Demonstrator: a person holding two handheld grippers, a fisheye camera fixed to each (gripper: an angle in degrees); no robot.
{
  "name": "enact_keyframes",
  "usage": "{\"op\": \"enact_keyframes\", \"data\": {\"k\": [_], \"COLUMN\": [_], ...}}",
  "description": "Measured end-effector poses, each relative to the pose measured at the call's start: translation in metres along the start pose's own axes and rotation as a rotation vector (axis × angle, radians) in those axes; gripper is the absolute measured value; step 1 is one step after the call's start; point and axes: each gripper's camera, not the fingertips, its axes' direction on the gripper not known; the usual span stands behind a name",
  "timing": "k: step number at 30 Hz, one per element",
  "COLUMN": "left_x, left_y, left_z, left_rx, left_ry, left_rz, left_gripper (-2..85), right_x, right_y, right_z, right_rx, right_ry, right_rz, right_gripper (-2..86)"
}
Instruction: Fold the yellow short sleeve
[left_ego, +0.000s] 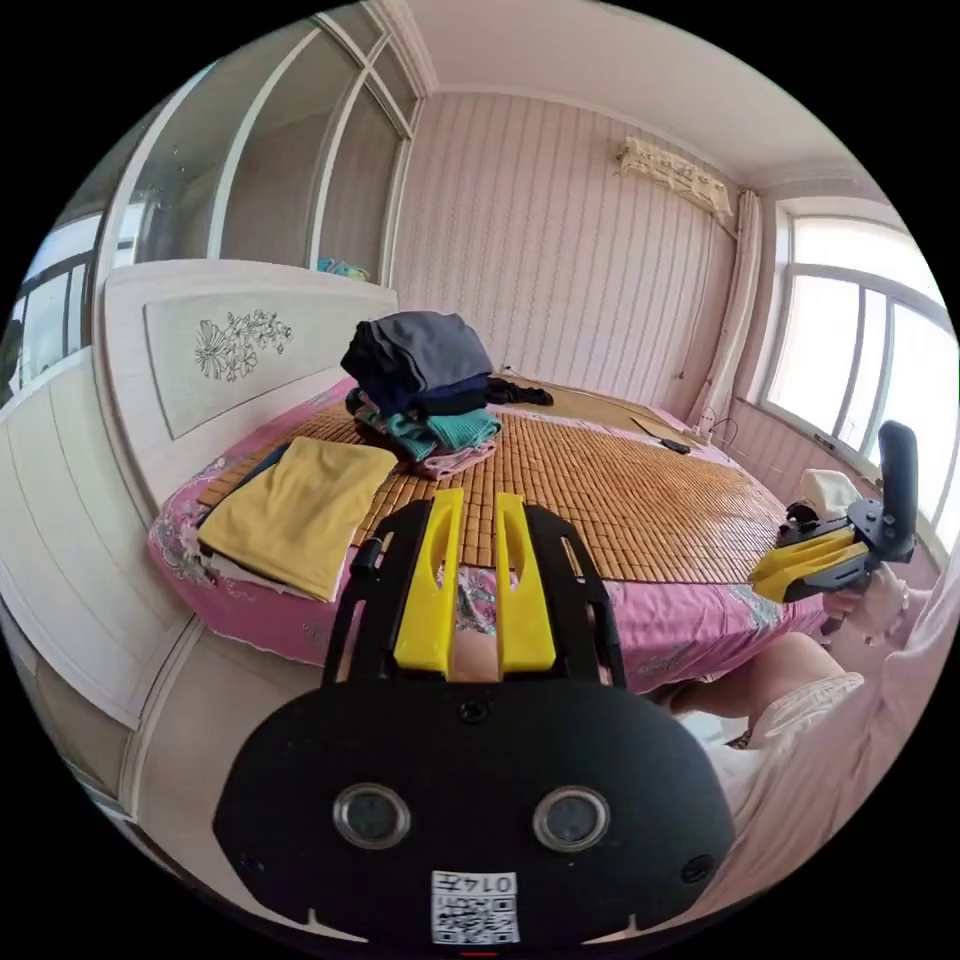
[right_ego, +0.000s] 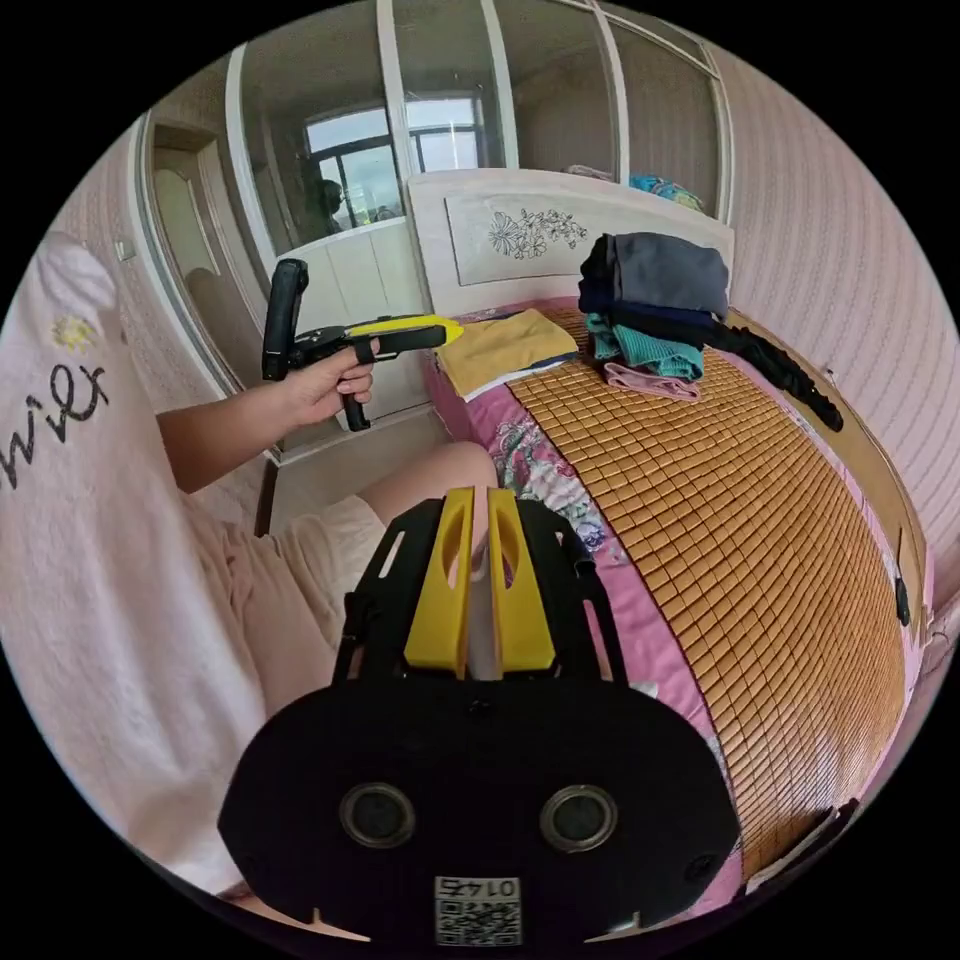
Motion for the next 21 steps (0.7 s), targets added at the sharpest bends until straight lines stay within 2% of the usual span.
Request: {"op": "enact_keyframes", "data": {"k": [5, 10, 13, 17, 21], "left_x": [-0.139, -0.236, -0.287, -0.353, -0.401], "left_y": [0.065, 0.097, 0.101, 0.09, 0.088], "left_z": [0.002, 0.021, 0.046, 0.091, 0.13], "left_rx": [-0.056, -0.047, -0.028, 0.009, 0.014], "left_ry": [-0.19, -0.275, -0.281, -0.184, -0.165], "left_rz": [-0.225, -0.366, -0.395, -0.466, -0.548], "left_gripper": [6.2, 6.2, 6.5, 7.9, 7.9], "right_x": [-0.008, -0.007, -0.004, 0.0, 0.019], "right_y": [-0.098, -0.209, -0.271, -0.345, -0.416], "right_z": [0.089, 0.192, 0.247, 0.313, 0.375], "right_rx": [-0.125, -0.195, -0.207, -0.214, -0.189], "right_ry": [-0.071, -0.135, -0.193, -0.219, -0.199], "right_rz": [-0.158, -0.293, -0.332, -0.368, -0.28], "right_gripper": [7.7, 7.8, 7.8, 7.7, 7.8]}}
